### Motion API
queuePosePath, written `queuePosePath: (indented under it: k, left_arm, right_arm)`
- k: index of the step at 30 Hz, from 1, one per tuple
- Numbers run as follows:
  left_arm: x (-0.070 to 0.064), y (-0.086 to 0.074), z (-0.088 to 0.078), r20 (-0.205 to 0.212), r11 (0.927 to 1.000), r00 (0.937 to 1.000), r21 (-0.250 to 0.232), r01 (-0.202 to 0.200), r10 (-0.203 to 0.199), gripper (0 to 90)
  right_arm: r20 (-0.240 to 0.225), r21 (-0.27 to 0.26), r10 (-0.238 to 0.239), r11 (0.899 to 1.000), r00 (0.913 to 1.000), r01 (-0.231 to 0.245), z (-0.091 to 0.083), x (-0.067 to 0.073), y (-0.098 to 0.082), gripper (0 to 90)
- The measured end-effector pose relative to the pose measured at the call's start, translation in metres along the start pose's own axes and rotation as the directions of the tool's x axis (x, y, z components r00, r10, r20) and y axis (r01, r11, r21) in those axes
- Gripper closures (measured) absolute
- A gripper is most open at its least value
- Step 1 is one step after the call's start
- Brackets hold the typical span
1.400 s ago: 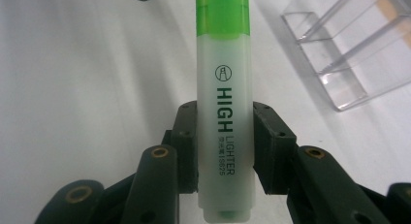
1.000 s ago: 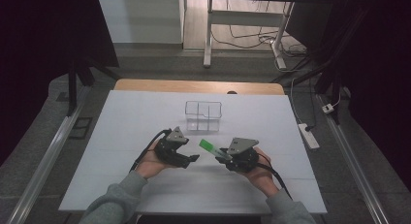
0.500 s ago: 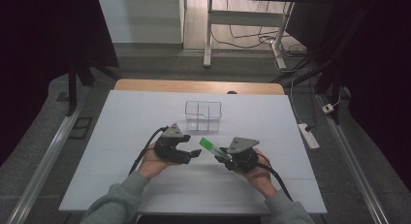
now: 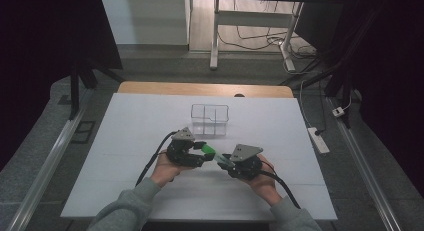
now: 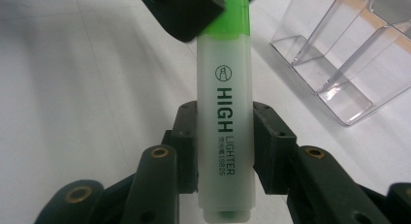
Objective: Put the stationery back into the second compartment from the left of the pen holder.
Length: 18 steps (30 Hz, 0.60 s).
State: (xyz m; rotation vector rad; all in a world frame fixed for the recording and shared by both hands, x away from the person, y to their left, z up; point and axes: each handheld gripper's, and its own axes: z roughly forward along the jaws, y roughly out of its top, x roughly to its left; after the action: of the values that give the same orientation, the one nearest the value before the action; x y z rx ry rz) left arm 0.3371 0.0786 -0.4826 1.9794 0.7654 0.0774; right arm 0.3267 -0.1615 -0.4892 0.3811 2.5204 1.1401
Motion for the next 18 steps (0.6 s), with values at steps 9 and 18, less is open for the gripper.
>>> queuePosePath:
  k: [9,18]
  left_arm:
    - [0.0010,0.0009,-0.0008,0.085,0.9998,0.9964,-0.015,0.010,-0.009,60.1]
    - [-0.0069,0.0049,-0.0017,0.125,0.9996,0.9917,0.002,-0.028,0.028,72.6]
  right_arm:
    - [-0.003,0.019,-0.027,0.999,0.9996,0.027,0.0063,0.0044,-0.0009,65.2]
    - [0.003,0.040,-0.024,0.999,0.9997,0.024,0.0078,0.0042,-0.0020,62.9]
